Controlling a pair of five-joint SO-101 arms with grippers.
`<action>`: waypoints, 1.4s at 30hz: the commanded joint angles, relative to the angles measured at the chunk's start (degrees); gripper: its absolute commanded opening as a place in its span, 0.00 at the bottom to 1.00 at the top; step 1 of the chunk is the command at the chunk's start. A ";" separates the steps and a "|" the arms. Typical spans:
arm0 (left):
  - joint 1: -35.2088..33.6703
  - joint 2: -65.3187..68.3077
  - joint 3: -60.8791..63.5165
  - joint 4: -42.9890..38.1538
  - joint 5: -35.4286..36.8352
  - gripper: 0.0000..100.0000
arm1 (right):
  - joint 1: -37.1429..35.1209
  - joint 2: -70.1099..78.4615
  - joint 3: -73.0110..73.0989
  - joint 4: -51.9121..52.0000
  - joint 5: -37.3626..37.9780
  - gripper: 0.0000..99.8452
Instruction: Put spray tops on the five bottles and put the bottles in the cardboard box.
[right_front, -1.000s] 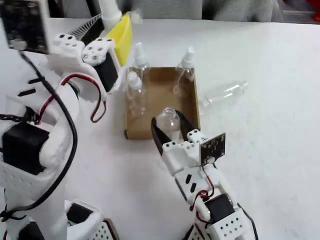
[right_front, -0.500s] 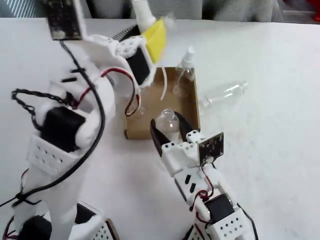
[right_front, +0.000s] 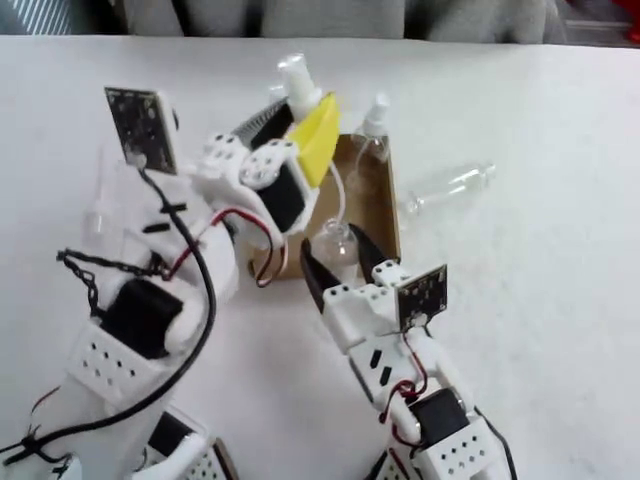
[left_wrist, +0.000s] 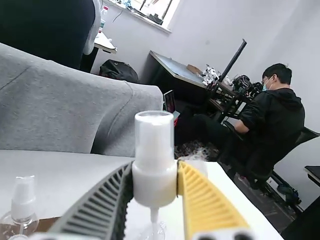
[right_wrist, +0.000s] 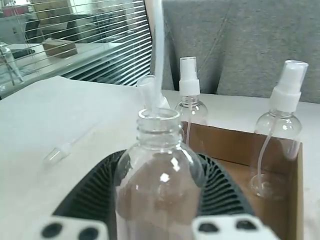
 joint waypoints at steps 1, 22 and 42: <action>0.84 -5.32 2.90 -2.29 0.18 0.02 | -0.22 -0.75 0.70 0.04 -0.44 0.01; 5.67 -11.82 20.84 -6.42 -5.63 0.02 | -0.22 -0.66 0.70 0.04 -0.44 0.01; 7.69 -11.91 31.82 -6.95 -16.97 0.02 | -0.13 -0.48 0.70 0.04 -0.44 0.01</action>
